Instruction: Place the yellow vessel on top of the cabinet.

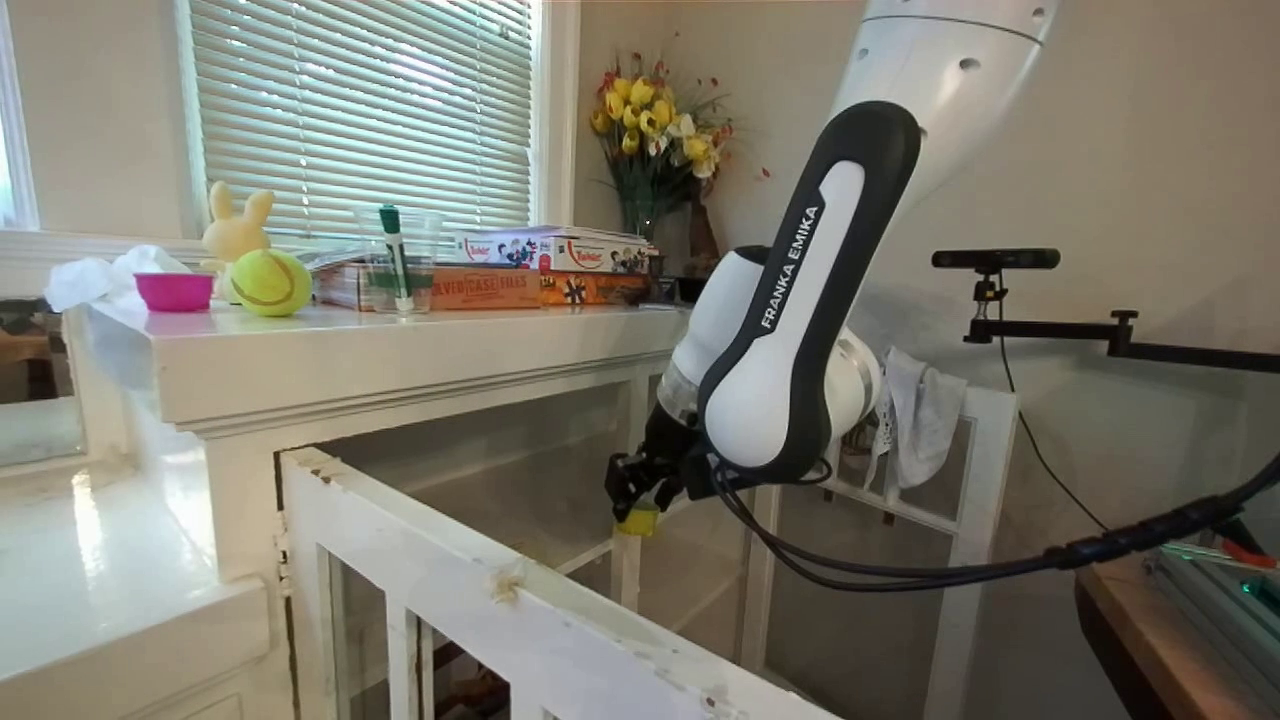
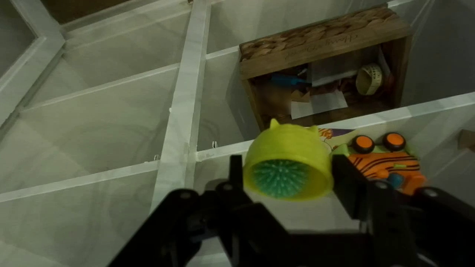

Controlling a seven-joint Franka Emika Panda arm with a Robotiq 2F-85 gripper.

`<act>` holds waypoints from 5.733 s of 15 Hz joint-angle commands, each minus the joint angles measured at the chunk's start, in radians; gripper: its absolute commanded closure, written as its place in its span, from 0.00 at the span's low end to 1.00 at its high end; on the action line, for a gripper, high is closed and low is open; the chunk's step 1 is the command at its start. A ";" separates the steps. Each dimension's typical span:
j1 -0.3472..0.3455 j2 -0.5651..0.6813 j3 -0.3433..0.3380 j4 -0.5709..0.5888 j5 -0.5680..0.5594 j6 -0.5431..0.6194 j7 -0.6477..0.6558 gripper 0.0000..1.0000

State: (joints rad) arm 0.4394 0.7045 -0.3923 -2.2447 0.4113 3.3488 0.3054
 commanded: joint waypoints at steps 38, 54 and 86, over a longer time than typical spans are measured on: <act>0.878 -0.258 -1.001 -0.083 -0.019 -0.142 -0.190 0.64; 0.867 -0.266 -1.118 -0.003 -0.023 -0.367 -0.187 0.64; -0.218 -0.275 -0.085 0.513 -0.598 -0.741 0.172 0.64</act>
State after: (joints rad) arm 0.2873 0.4179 -0.5485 -1.7748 -0.1193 2.6328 0.4220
